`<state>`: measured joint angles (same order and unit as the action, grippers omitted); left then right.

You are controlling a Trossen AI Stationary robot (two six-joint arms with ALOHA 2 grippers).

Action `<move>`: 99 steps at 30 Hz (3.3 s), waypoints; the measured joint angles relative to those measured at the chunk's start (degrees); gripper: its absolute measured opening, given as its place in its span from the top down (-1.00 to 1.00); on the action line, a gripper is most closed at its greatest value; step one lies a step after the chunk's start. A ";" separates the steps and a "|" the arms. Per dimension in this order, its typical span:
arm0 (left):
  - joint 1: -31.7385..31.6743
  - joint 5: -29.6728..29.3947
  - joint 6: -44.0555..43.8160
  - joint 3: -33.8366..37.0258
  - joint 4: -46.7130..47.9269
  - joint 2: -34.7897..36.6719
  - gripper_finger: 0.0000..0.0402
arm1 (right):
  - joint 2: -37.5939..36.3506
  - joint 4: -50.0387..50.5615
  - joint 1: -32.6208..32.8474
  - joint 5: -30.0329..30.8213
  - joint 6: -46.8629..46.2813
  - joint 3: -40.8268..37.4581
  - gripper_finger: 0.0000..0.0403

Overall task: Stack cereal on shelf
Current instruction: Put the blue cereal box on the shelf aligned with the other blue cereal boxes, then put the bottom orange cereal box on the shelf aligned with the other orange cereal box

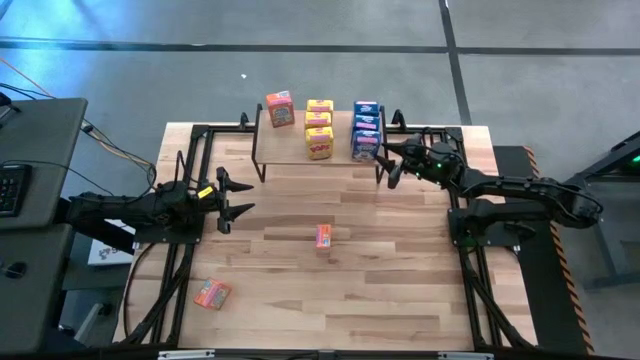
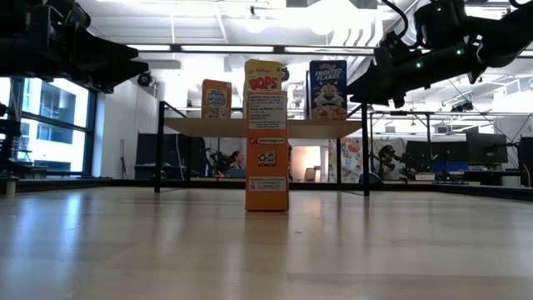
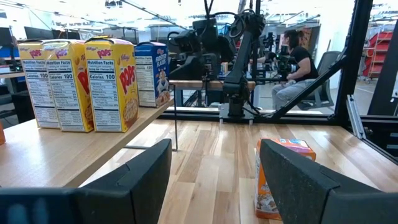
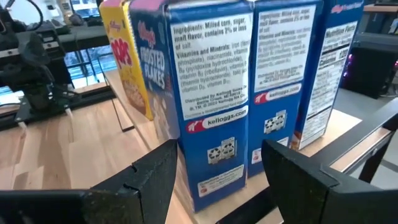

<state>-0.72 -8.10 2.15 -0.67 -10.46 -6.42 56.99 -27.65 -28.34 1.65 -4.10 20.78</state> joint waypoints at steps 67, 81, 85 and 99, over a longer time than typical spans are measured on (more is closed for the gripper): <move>0.02 -1.27 -7.90 -0.04 -4.06 0.00 -0.18 | -6.89 29.21 19.92 2.69 10.17 24.45 -0.28; -0.01 -1.01 -17.07 -2.55 -8.70 -0.08 -0.18 | -3.23 29.32 20.52 1.24 7.54 26.43 -0.28; -0.01 -0.91 -17.05 -6.77 -6.78 -0.70 -0.18 | -3.19 29.92 20.52 1.20 7.54 26.43 -0.28; 0.01 -1.46 -30.63 -40.56 31.49 -17.84 -0.18 | -3.14 32.66 20.52 1.16 5.40 26.43 -0.28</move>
<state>-0.71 -9.56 -28.47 -41.23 21.03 -24.26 53.85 5.02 -7.81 2.81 1.30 47.20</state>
